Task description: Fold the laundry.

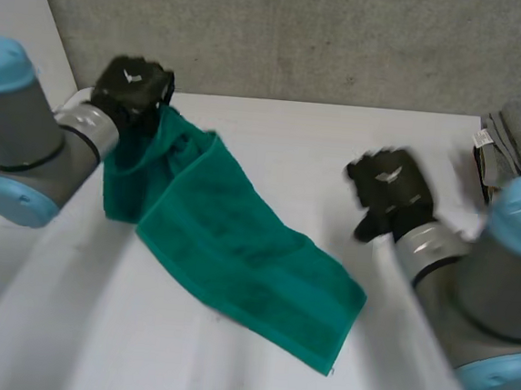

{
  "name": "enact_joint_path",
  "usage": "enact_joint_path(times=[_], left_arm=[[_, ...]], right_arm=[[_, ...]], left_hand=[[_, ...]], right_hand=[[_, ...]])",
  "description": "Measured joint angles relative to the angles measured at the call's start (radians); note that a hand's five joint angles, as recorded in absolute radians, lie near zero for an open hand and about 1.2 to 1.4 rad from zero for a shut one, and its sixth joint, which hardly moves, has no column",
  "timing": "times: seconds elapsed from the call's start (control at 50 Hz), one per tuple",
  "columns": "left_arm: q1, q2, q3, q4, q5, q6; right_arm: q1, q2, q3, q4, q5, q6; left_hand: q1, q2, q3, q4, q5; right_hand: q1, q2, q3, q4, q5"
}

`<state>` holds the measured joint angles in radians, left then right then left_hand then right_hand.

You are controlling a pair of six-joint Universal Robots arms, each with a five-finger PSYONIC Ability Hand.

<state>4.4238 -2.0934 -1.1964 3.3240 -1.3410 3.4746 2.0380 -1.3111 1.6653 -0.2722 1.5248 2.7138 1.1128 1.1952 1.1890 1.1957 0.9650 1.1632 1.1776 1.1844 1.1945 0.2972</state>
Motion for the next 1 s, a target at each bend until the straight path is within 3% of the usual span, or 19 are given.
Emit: enact_joint_path(times=[0.18,0.2,0.24,0.28,0.36,0.46,0.56,0.68,0.78,0.8,0.84,0.92,1.0], left_arm=[[-0.034,0.257,-0.238,0.011,0.009,-0.069],[-0.040,0.270,-0.269,0.015,0.009,-0.069],[-0.051,0.283,-0.318,0.025,0.008,-0.067],[-0.060,0.288,-0.357,0.039,0.007,-0.064],[-0.076,0.299,-0.410,0.075,0.002,-0.060],[-0.092,0.338,-0.438,0.104,-0.003,-0.059],[-0.120,0.461,-0.468,0.114,-0.003,-0.065],[-0.140,0.563,-0.511,0.115,-0.002,-0.067],[-0.149,0.606,-0.543,0.118,-0.002,-0.067],[-0.150,0.612,-0.549,0.119,-0.002,-0.065],[-0.150,0.617,-0.556,0.120,-0.001,-0.063],[-0.144,0.616,-0.562,0.120,-0.002,-0.062],[-0.133,0.613,-0.570,0.116,-0.001,-0.061]], right_arm=[[-0.168,-0.141,-0.027,0.139,-0.113,-0.001],[-0.179,-0.136,-0.034,0.163,-0.131,0.001],[-0.189,-0.115,-0.041,0.202,-0.155,0.006],[-0.192,-0.086,-0.046,0.232,-0.166,0.017],[-0.166,-0.013,-0.058,0.271,-0.159,0.102],[-0.092,0.066,-0.102,0.280,-0.133,0.272],[0.053,0.247,-0.260,0.280,-0.112,0.524],[0.168,0.448,-0.476,0.284,-0.101,0.647],[0.208,0.591,-0.643,0.296,-0.083,0.678],[0.210,0.601,-0.657,0.299,-0.078,0.678],[0.206,0.620,-0.697,0.308,-0.041,0.672],[0.164,0.501,-0.651,0.317,0.006,0.607],[0.105,0.335,-0.568,0.328,-0.012,0.477]], left_hand=[[0.000,0.001,0.002,0.004,0.000],[0.000,0.001,0.002,0.004,0.000],[0.000,0.001,0.002,0.004,0.000],[0.000,0.001,0.002,0.004,0.000],[0.000,0.001,0.002,0.004,0.000],[0.000,0.001,0.003,0.004,0.000],[0.000,0.001,0.003,0.004,0.000],[0.000,0.001,0.003,0.004,0.000],[0.000,0.001,0.004,0.004,0.000],[0.000,0.001,0.004,0.004,0.000],[0.000,0.001,0.004,0.004,0.000],[0.000,0.002,0.004,0.004,0.000],[0.000,0.003,0.004,0.004,0.000]], right_hand=[[-0.037,-0.039,-0.044,-0.051,0.035],[-0.191,-0.208,-0.212,-0.198,0.083],[-0.527,-0.544,-0.536,-0.523,-0.037],[-0.721,-0.734,-0.728,-0.737,-0.098],[-0.860,-0.880,-0.891,-0.905,-0.207],[-0.887,-0.928,-0.936,-0.940,-0.247],[-0.913,-0.945,-0.958,-0.963,-0.250],[-0.892,-0.913,-0.920,-0.935,-0.211],[-0.337,-0.353,-0.371,-0.383,0.343],[-0.109,-0.110,-0.147,-0.158,0.558],[-0.084,-0.010,-0.022,-0.028,0.643],[-0.084,-0.008,0.000,-0.002,0.643],[-0.084,-0.008,0.000,-0.001,0.643]])
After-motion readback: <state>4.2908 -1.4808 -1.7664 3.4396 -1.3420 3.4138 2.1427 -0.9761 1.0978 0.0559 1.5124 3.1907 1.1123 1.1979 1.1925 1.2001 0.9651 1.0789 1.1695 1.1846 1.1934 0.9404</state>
